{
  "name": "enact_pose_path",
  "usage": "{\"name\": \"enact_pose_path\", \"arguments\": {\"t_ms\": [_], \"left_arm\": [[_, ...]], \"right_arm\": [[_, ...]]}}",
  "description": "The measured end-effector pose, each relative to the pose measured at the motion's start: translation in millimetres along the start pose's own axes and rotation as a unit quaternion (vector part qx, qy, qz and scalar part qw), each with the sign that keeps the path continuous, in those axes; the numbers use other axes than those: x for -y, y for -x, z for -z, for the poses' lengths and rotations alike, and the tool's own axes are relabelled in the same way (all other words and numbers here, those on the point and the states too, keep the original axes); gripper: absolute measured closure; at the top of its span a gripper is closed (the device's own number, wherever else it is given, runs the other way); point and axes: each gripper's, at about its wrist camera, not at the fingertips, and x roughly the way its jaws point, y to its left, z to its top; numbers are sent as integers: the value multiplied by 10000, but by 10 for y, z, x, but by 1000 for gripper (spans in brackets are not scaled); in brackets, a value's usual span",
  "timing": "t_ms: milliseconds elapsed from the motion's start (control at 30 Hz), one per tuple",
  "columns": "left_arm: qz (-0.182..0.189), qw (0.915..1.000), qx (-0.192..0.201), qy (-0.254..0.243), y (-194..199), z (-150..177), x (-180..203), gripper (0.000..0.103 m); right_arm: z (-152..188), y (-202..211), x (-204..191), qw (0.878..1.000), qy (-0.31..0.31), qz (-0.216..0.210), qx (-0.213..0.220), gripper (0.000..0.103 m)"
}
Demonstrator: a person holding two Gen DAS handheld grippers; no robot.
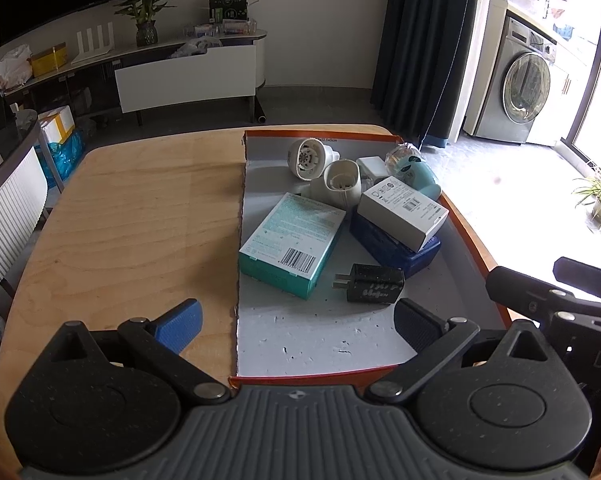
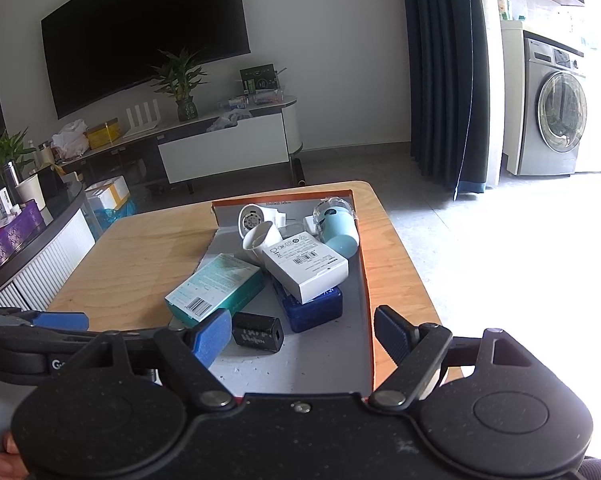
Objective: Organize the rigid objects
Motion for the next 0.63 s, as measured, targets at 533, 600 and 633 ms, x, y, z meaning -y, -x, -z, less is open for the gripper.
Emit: {"name": "enact_pose_path", "arguments": {"t_ms": [533, 600, 633], "left_arm": [[47, 10000, -35, 16, -13, 18, -1, 0], [70, 10000, -17, 54, -14, 31, -18, 0], [98, 9999, -30, 76, -19, 30, -26, 0]], "right_arm": [[11, 9, 4, 10000, -13, -27, 8, 11], [13, 10, 0, 10000, -2, -25, 5, 10], [15, 13, -3, 10000, 11, -27, 1, 10]]}}
